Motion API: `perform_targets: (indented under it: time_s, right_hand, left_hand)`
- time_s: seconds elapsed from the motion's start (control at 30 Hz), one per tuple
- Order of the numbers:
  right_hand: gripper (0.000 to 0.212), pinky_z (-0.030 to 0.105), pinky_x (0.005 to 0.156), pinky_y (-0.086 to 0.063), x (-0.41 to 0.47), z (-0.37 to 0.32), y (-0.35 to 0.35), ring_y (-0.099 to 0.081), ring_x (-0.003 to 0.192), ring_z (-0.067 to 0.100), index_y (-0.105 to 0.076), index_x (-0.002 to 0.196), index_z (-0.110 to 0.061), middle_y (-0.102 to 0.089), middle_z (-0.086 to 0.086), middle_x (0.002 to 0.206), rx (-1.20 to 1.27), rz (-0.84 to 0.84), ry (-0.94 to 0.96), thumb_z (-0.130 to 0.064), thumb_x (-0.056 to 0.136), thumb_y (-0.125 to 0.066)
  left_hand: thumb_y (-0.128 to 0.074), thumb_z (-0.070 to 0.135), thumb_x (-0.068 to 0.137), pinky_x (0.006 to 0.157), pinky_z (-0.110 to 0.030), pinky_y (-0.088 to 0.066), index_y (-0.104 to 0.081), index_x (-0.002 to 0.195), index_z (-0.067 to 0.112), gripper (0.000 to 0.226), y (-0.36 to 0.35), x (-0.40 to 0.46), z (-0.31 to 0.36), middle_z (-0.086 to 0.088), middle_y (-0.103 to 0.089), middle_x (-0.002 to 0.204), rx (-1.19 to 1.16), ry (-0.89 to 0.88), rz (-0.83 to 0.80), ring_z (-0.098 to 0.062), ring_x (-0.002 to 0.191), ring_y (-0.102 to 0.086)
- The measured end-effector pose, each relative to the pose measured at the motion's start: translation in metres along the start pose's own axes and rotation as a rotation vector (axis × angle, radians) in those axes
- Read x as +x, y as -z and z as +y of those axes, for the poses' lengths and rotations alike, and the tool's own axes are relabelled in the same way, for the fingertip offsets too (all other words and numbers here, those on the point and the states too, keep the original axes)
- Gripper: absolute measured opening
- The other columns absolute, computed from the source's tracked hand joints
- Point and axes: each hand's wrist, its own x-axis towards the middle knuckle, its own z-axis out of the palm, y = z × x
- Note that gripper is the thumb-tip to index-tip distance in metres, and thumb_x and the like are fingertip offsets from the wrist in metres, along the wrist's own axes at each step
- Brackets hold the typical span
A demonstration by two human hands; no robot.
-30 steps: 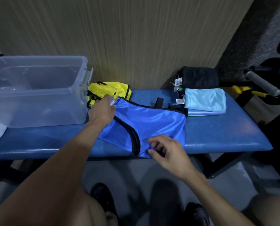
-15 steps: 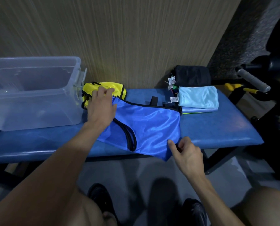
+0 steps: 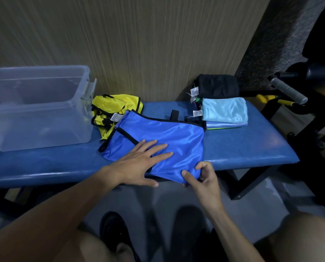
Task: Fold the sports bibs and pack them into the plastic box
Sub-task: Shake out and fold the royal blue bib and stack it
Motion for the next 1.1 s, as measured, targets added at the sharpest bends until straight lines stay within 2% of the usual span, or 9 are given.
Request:
perform_targets:
  time_s: [0.27,0.37,0.5,0.57,0.67,0.77,0.87,0.97,1.1]
  right_hand:
    - [0.003,0.027,0.056,-0.053,-0.012,-0.032,-0.008,-0.062,0.055,0.019,-0.071,0.09,-0.005,-0.069,0.005,0.078,-0.048,-0.066,0.007,-0.003,0.092,-0.071]
    - [0.008,0.021,0.062,-0.053,-0.009,-0.056,-0.007,-0.07,0.064,0.019,-0.076,0.097,-0.012,-0.074,0.005,0.077,-0.077,-0.111,0.04,-0.007,0.091,-0.072]
    - [0.042,0.021,0.074,-0.051,-0.003,-0.077,0.009,-0.069,0.077,0.014,-0.07,0.12,-0.024,-0.067,0.002,0.072,-0.241,-0.406,0.081,-0.003,0.086,-0.078]
    - [0.046,0.021,0.073,-0.051,0.004,-0.08,0.015,-0.067,0.074,0.006,-0.068,0.122,-0.028,-0.072,0.005,0.079,-0.394,-0.409,0.141,-0.001,0.086,-0.077]
    - [0.033,0.021,0.067,-0.046,0.015,-0.08,0.019,-0.052,0.057,0.005,-0.074,0.108,-0.031,-0.061,-0.008,0.061,-0.738,-0.172,0.341,-0.007,0.085,-0.075]
    - [0.023,0.034,0.066,-0.051,0.019,-0.082,0.022,-0.053,0.056,0.008,-0.075,0.102,-0.028,-0.063,-0.01,0.061,-0.912,-0.004,0.51,-0.013,0.085,-0.076]
    - [0.015,0.045,0.065,-0.052,0.021,-0.085,0.027,-0.057,0.064,0.027,-0.073,0.097,-0.026,-0.066,-0.002,0.067,-0.9,0.053,0.557,-0.014,0.087,-0.075]
    - [0.01,0.043,0.063,-0.048,0.022,-0.089,0.031,-0.055,0.071,0.023,-0.074,0.09,-0.02,-0.058,-0.003,0.077,-0.837,0.042,0.629,-0.011,0.089,-0.076]
    - [0.007,0.032,0.085,-0.045,0.025,-0.093,0.033,-0.058,0.102,0.022,-0.076,0.097,-0.015,-0.058,-0.001,0.107,-0.733,0.061,0.639,-0.013,0.091,-0.075]
  left_hand:
    - [-0.062,0.052,0.094,0.125,-0.044,-0.022,-0.035,0.155,0.037,0.069,-0.015,-0.016,-0.005,0.007,-0.037,0.16,0.056,-0.023,0.279,-0.02,0.15,-0.029]
    - [-0.073,0.038,0.087,0.116,-0.043,-0.039,-0.047,0.148,0.029,0.067,-0.021,-0.015,-0.003,0.004,-0.052,0.147,0.045,-0.011,0.361,-0.02,0.137,-0.047]
    - [-0.085,0.015,0.074,0.099,-0.04,-0.054,-0.063,0.134,0.023,0.065,-0.014,-0.022,-0.014,0.004,-0.062,0.135,-0.036,0.065,0.447,-0.022,0.122,-0.06]
    - [-0.081,0.003,0.069,0.098,-0.04,-0.054,-0.065,0.131,0.022,0.067,-0.012,-0.026,-0.02,0.004,-0.063,0.134,-0.063,0.104,0.452,-0.022,0.122,-0.06]
    - [-0.072,-0.006,0.061,0.098,-0.041,-0.051,-0.066,0.129,0.024,0.075,-0.009,-0.033,-0.034,0.006,-0.063,0.132,-0.031,0.163,0.445,-0.023,0.121,-0.058]
    - [-0.071,-0.008,0.059,0.093,-0.041,-0.047,-0.068,0.127,0.025,0.075,0.0,-0.037,-0.045,0.008,-0.067,0.125,0.031,0.233,0.433,-0.024,0.112,-0.057]
    - [-0.07,-0.006,0.061,0.088,-0.037,-0.04,-0.064,0.132,0.027,0.078,0.008,-0.04,-0.048,0.01,-0.066,0.125,0.106,0.299,0.418,-0.026,0.105,-0.053]
    - [-0.07,-0.006,0.065,0.08,-0.035,-0.033,-0.062,0.134,0.028,0.078,0.014,-0.044,-0.055,0.008,-0.066,0.125,0.179,0.347,0.4,-0.027,0.099,-0.052]
    - [-0.064,-0.01,0.067,0.081,-0.035,-0.034,-0.069,0.123,0.026,0.067,0.026,-0.047,-0.054,0.009,-0.07,0.105,0.098,0.405,0.433,-0.023,0.094,-0.044]
